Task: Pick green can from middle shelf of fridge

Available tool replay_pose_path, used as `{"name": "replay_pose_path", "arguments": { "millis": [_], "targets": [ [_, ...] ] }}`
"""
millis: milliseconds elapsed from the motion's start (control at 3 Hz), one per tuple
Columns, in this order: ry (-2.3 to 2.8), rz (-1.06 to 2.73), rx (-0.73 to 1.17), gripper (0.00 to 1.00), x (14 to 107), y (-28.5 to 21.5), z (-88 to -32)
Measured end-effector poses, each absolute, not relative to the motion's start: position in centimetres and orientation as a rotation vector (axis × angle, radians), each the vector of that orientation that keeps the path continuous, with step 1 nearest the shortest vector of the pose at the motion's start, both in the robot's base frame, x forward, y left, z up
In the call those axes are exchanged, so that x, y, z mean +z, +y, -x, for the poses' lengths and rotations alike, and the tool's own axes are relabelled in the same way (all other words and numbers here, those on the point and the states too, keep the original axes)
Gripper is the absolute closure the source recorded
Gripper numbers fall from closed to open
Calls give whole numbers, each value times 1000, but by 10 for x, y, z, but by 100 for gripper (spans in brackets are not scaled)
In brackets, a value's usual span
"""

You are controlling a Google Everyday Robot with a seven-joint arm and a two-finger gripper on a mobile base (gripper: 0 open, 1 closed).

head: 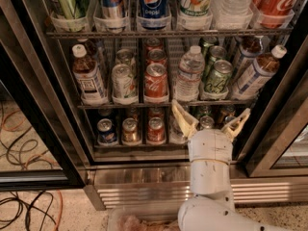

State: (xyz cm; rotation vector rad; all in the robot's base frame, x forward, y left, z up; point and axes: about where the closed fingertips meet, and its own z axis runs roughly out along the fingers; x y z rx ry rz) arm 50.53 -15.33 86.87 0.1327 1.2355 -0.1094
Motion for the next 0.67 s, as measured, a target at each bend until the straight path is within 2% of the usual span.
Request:
{"name": "replay_pose_path", "arguments": {
  "millis": [667],
  "targets": [
    [1220,-153,-135,0,867,-165,-520]
  ]
}}
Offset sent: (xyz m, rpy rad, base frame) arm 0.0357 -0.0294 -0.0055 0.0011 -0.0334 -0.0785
